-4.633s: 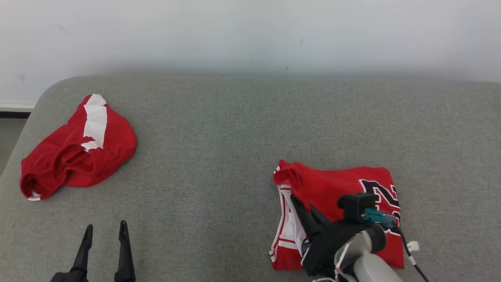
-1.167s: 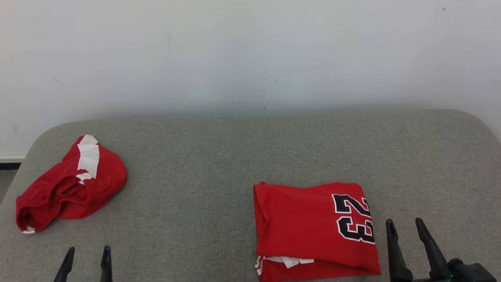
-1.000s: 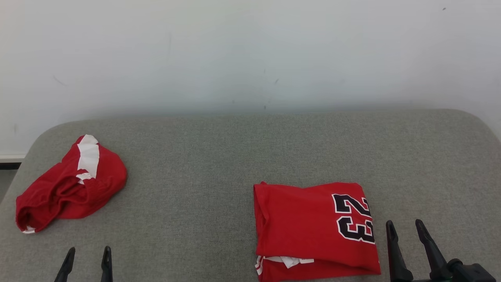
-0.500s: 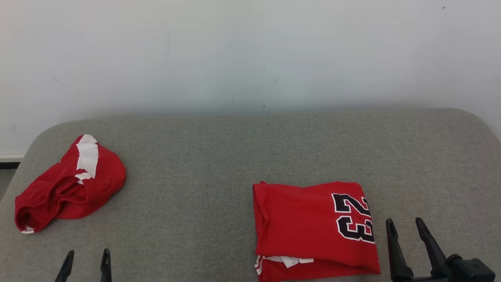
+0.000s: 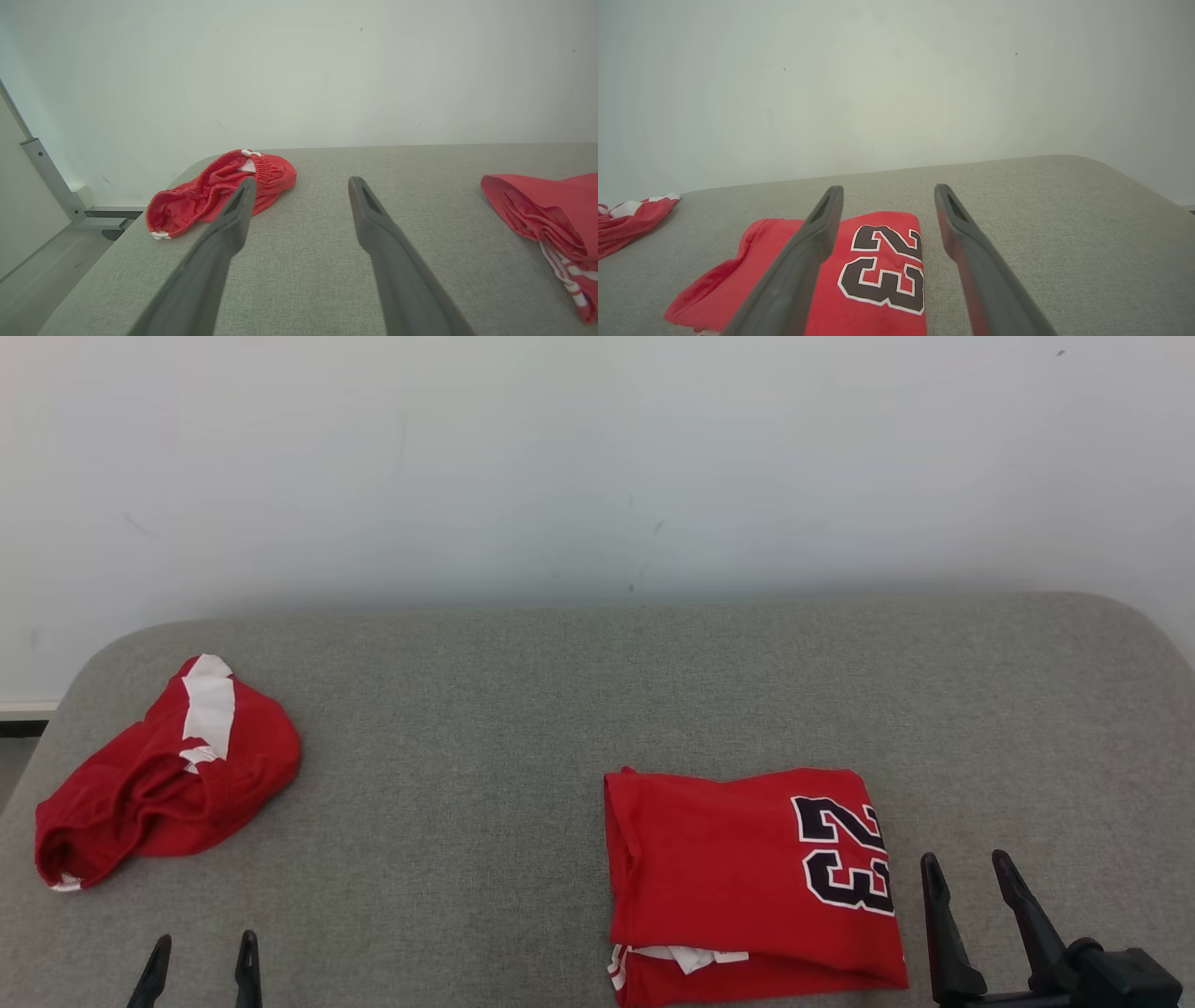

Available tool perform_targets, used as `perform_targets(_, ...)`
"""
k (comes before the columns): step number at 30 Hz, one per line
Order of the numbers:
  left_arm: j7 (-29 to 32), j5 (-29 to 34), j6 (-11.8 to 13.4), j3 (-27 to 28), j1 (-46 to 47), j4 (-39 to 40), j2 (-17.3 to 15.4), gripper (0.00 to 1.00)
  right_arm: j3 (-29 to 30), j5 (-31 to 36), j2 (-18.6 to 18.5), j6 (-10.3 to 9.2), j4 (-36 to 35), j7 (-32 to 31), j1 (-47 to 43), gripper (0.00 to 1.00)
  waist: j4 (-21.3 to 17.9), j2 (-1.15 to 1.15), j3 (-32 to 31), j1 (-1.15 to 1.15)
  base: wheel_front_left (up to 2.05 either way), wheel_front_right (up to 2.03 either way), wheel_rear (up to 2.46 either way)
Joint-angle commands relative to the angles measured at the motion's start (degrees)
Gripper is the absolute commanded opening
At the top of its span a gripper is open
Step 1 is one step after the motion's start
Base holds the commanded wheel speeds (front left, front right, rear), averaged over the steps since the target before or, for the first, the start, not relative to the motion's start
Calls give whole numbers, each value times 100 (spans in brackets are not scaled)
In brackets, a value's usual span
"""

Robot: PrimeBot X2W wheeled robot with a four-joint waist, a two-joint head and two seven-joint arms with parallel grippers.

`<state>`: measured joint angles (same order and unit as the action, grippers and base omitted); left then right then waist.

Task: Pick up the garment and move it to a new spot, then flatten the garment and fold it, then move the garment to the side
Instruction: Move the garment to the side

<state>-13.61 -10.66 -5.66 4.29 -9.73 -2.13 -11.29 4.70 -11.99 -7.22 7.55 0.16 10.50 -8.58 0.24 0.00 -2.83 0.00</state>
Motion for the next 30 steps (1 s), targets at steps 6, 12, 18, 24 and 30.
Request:
perform_targets(6, -11, -77, 66, 0, -62, 71, -12, 100, -23, 43, -139, -15, 28, -126, 260, 100, -33, 0, 51, 0, 0, 0, 0)
perform_targets(12, -27, -45, 97, -69, 65, 52, 2, 100, -25, 19, -397, -15, 524, -444, 787, 100, -6, 0, 154, 0, 0, 0, 0)
perform_targets(18, -40, -6, 85, -219, 230, -10, 29, 100, -91, -96, -604, -15, 1552, -627, 1443, 100, 139, 0, 328, 0, 0, 0, 0)
perform_targets(24, -51, -20, 89, -295, 379, -49, 28, 100, -175, -283, -606, -15, 2772, -537, 2009, 100, 211, 0, 564, 0, 0, 0, 0)
perform_targets(30, -74, -27, 116, -333, 538, -107, 7, 100, -522, -363, -575, -15, 4114, -417, 2526, 100, 249, 0, 683, 0, 0, 0, 0)
